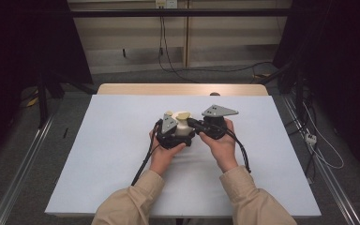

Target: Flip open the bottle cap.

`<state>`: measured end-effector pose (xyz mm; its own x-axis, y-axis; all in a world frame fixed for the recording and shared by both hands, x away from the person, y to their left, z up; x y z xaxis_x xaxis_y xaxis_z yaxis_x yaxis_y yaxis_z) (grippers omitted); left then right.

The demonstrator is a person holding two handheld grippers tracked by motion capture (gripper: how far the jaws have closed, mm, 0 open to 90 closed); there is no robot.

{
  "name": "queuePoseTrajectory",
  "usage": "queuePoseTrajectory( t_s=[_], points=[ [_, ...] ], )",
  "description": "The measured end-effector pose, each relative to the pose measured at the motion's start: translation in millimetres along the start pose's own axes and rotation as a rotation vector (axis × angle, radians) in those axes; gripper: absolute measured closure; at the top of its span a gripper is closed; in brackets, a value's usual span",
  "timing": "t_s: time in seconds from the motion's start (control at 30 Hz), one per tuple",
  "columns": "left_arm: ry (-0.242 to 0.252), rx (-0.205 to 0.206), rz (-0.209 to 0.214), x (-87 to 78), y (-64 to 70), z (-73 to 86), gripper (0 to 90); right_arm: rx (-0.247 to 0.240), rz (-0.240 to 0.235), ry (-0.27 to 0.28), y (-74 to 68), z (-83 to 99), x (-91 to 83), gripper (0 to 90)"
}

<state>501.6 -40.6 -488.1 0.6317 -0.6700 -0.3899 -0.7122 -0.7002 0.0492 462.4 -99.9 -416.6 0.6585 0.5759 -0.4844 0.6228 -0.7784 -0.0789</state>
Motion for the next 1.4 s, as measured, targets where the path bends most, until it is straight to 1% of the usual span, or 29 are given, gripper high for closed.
queuePoseTrajectory(
  t_s=[0.27, 0.8, 1.4],
  points=[
    [-0.001, 0.005, -0.001, 0.0, -0.1, 0.0, 5.2, 0.014, -0.009, 0.008, -0.5, -1.7, 1.2, 90.0],
    [-0.003, 0.008, -0.004, 0.0, -0.3, 0.1, 5.2, -0.007, 0.001, 0.000, -2.3, -6.9, 3.9, 90.0],
    [-0.005, 0.010, -0.007, 0.1, -0.3, 0.2, 5.2, -0.001, 0.000, 0.003, -2.3, -9.4, 5.8, 90.0]
  ],
)
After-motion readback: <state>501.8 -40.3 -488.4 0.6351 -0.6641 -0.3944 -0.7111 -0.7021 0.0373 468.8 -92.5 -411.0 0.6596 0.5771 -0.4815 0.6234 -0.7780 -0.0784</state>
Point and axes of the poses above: each handheld gripper's, and its own axes: x roughly forward along the jaws, z roughly out of its underside, y roughly to its right, the point moved 9 cm from there along x, roughly forward along the jaws, and after that the axes turned 5 degrees about -y, right-handed, at the moved point
